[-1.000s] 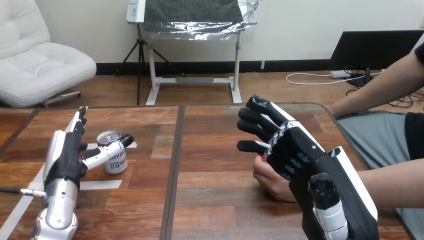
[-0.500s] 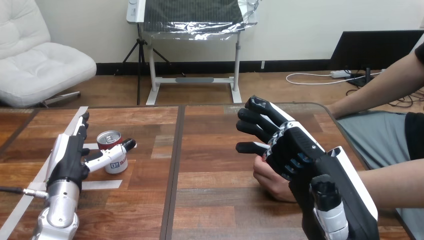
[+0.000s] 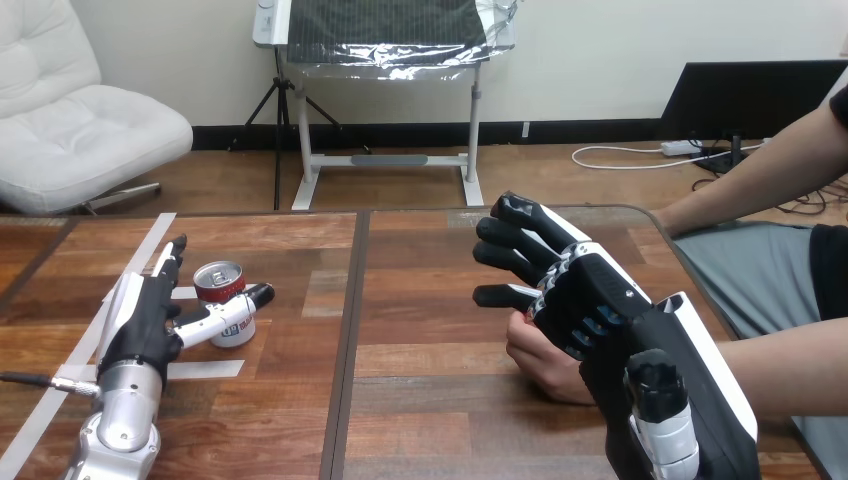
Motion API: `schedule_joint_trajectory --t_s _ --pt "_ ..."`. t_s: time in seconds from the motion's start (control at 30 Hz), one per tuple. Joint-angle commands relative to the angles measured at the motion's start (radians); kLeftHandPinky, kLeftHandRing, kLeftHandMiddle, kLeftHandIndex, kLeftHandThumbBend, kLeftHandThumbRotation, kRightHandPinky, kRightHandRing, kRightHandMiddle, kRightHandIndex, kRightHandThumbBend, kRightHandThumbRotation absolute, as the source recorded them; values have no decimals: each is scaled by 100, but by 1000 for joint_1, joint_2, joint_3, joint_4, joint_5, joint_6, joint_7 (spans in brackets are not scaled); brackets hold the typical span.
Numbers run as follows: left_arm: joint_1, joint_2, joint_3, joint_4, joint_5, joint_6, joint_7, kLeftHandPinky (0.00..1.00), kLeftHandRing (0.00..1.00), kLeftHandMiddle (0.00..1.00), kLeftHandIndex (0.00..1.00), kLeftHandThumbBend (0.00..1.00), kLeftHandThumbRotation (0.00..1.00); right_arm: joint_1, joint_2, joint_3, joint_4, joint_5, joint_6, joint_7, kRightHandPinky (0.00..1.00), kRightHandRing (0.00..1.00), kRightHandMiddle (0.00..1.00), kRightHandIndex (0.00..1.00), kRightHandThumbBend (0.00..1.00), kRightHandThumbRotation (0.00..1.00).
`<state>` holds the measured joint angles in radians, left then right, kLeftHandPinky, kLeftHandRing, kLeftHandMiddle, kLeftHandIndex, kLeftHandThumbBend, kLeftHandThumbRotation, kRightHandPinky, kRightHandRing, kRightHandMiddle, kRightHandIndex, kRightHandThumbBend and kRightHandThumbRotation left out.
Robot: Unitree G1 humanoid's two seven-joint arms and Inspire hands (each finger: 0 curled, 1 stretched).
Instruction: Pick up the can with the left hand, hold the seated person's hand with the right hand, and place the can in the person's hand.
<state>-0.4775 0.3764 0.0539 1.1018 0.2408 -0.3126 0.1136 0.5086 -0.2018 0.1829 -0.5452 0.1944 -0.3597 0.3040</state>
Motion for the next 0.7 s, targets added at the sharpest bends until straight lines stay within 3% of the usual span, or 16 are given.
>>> schedule_joint_trajectory --t_s 0.0,0.67 --pt "-86 0 -4 17 -17 7 -6 87 96 96 96 81 43 -36 7 -13 -42 13 -22 0 76 85 87 88 97 94" --pt "-117 -18 3 55 -58 70 -28 87 94 95 94 80 42 -27 5 -12 -59 20 -17 -1 76 85 87 88 96 94"
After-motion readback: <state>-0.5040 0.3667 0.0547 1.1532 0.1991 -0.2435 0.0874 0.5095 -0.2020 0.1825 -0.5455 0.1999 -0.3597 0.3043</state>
